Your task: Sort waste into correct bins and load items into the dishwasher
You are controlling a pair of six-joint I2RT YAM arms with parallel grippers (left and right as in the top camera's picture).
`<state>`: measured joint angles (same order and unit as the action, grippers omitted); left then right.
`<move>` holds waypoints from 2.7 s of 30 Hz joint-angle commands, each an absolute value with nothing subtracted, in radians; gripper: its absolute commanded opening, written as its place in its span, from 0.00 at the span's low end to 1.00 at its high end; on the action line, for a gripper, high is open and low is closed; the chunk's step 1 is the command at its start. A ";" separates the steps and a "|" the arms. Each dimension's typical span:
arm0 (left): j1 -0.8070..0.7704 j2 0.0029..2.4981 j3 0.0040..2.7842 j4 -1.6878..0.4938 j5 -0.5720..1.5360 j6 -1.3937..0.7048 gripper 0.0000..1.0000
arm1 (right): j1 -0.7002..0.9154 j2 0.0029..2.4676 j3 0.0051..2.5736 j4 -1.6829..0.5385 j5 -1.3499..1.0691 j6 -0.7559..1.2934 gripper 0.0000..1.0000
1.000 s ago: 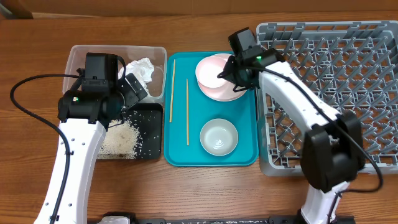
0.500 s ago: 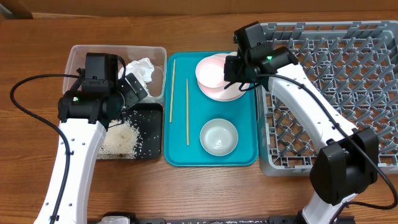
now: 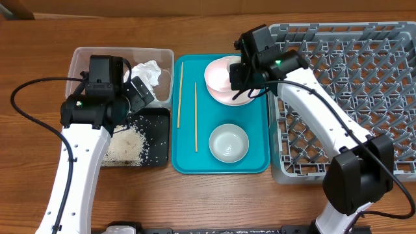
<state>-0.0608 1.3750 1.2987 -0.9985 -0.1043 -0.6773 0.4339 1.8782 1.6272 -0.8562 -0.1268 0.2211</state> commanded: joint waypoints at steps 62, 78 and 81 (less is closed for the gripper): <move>-0.059 1.369 1.311 -0.995 -0.104 -0.661 1.00 | 0.494 2.121 1.897 -0.854 -0.168 -0.008 0.40; -0.059 1.369 1.311 -0.995 -0.104 -0.661 1.00 | 0.494 2.190 1.897 -0.874 -0.105 -0.008 0.40; -0.059 1.369 1.311 -0.995 -0.104 -0.661 1.00 | 0.493 2.195 1.882 -0.869 -0.105 -0.008 0.39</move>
<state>-0.0608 1.3754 1.2987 -0.9985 -0.1043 -0.6773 0.4915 2.1860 1.8950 -0.8749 -0.1146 -0.0048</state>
